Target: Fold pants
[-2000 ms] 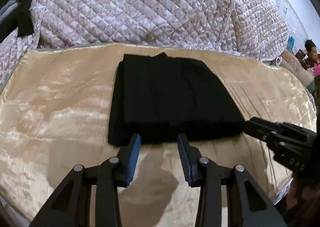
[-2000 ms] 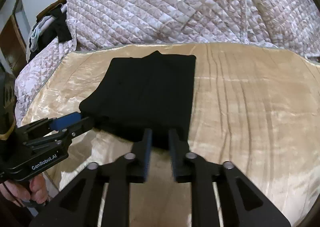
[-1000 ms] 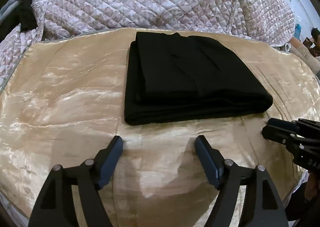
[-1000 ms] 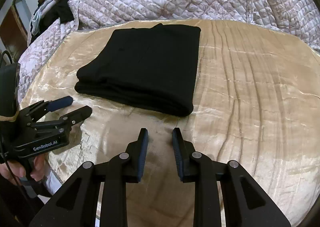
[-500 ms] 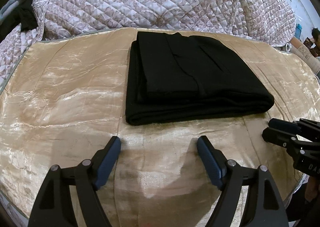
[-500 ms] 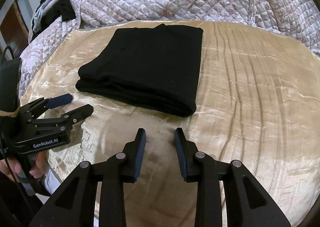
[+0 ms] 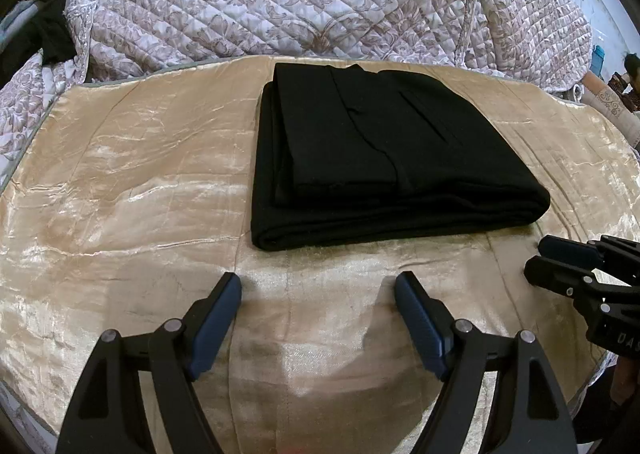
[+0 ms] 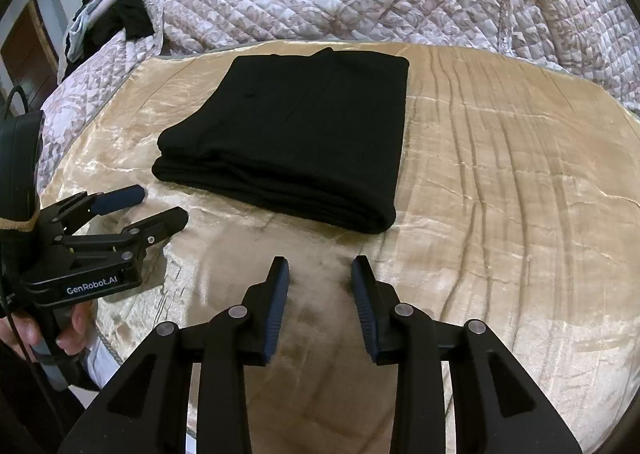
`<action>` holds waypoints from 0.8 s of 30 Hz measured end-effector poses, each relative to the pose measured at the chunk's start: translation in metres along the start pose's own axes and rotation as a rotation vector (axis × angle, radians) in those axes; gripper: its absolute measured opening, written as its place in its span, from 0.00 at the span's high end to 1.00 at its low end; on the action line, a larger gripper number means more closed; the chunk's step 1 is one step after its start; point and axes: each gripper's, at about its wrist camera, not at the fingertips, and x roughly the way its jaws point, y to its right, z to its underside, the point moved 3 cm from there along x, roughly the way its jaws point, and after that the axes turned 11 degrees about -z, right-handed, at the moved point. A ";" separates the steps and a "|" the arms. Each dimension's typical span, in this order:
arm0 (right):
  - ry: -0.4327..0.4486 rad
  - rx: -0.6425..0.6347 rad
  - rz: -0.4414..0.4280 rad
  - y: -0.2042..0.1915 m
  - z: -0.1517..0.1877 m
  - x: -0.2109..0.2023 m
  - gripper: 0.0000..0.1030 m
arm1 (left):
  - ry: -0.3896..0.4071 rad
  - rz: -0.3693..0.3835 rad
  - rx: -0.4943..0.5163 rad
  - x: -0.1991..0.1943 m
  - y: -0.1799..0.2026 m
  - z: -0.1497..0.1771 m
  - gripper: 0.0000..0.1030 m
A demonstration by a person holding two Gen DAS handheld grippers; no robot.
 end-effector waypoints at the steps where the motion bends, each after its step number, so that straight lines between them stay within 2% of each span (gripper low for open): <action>1: 0.000 -0.001 0.000 0.000 0.000 0.000 0.67 | 0.001 0.001 0.001 0.000 0.000 0.000 0.21; 24: 0.000 -0.023 0.006 -0.005 0.002 0.003 0.60 | 0.001 -0.004 0.004 0.001 0.001 0.000 0.21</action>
